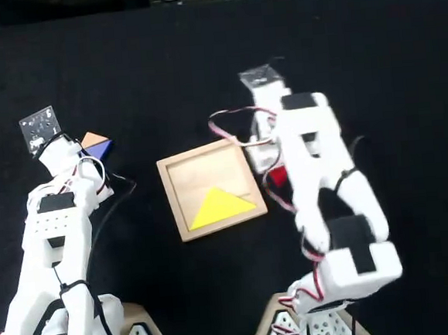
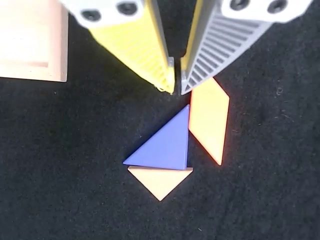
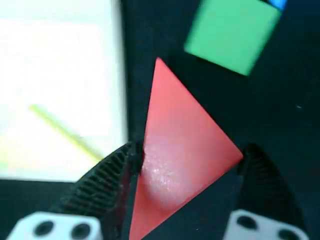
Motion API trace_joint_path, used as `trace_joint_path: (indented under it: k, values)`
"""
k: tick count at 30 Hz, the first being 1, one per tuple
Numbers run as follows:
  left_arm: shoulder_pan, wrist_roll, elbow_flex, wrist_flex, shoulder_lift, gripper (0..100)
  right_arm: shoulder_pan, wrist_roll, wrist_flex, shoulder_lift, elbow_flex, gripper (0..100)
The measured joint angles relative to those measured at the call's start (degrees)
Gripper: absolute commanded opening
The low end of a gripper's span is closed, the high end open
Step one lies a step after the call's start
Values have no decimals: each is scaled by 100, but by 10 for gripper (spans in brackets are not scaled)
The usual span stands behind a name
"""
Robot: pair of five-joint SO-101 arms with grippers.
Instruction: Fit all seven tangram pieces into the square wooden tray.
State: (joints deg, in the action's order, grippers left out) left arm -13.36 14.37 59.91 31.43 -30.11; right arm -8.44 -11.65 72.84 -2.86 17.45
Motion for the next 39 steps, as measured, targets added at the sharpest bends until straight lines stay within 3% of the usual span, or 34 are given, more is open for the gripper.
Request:
trace_joint_path:
  k: [4, 14, 27, 39]
  values:
    - [-193, 0, 0, 0, 0, 30, -422, 325, 88, 316, 0, 292]
    - [-220, 0, 0, 0, 0, 30, 554, 132, 105, -299, 141, 292]
    - [-220, 0, 0, 0, 0, 30, 571, -378, 53, -1345, 141, 297]
    - [-220, 0, 0, 0, 0, 30, 545, -360, -141, -1547, 132, 294]
